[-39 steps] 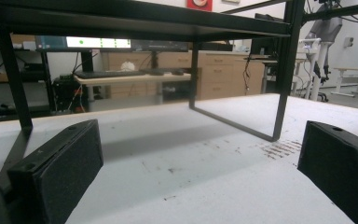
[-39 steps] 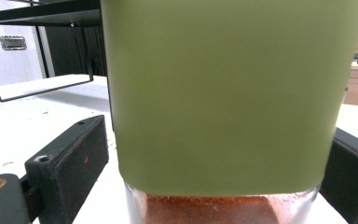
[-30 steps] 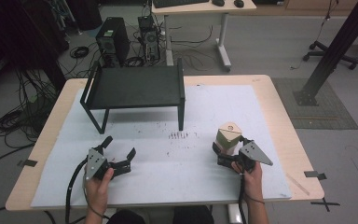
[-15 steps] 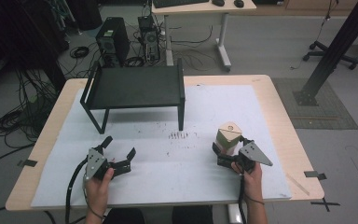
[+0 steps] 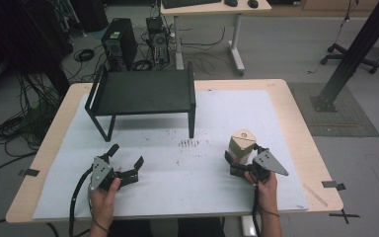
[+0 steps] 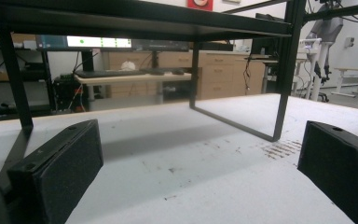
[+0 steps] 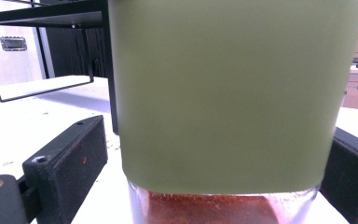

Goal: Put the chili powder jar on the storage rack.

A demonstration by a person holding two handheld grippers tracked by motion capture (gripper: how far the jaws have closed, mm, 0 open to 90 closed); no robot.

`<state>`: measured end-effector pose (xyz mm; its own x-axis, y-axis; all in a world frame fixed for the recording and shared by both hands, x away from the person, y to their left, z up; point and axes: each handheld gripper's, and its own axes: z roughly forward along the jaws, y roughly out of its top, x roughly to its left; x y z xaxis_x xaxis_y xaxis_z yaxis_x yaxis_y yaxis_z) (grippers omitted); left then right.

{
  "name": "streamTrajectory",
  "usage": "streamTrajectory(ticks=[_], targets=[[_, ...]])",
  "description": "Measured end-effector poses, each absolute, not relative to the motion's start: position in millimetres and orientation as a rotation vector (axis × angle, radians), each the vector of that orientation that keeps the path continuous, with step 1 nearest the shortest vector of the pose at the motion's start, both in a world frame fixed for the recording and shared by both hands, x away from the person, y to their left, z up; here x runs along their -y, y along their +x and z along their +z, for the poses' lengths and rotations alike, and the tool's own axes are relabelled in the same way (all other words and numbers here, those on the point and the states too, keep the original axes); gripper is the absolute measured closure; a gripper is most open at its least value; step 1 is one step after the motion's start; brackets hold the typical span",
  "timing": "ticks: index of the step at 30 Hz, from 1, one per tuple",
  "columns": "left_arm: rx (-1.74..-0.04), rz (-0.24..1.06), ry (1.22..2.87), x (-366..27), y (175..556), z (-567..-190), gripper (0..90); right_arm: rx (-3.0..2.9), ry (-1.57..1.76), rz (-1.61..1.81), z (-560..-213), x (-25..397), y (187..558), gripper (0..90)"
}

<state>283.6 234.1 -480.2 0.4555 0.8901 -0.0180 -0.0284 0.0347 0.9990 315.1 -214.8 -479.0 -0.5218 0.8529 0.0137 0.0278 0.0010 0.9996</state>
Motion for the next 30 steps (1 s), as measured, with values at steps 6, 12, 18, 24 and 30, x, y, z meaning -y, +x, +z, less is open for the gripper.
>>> streamTrajectory(ticks=[6, 12, 18, 24, 30], targets=[[-0.844, 0.853, 1.351, -234.2, 283.6, -480.2, 0.2, -1.618, 0.923, 1.595, -479.1, 214.8, 315.0, 4.2], [-0.847, 0.853, 1.351, -234.2, 283.7, -480.2, 0.2, -1.618, 0.925, 1.596, -479.1, 214.9, 314.9, 4.2], [-0.846, 0.854, 1.351, -234.1, 283.5, -480.2, 0.2, -1.618, 0.926, 1.596, -479.1, 214.9, 315.1, 4.2], [-0.847, 0.853, 1.35, -234.2, 283.6, -480.2, 0.2, -1.617, 0.928, 1.596, -479.1, 215.1, 315.0, 4.2], [-0.848, 0.855, 1.35, -234.3, 283.7, -480.1, 0.2, -1.616, 0.928, 1.598, -479.1, 215.1, 314.9, 4.0]])
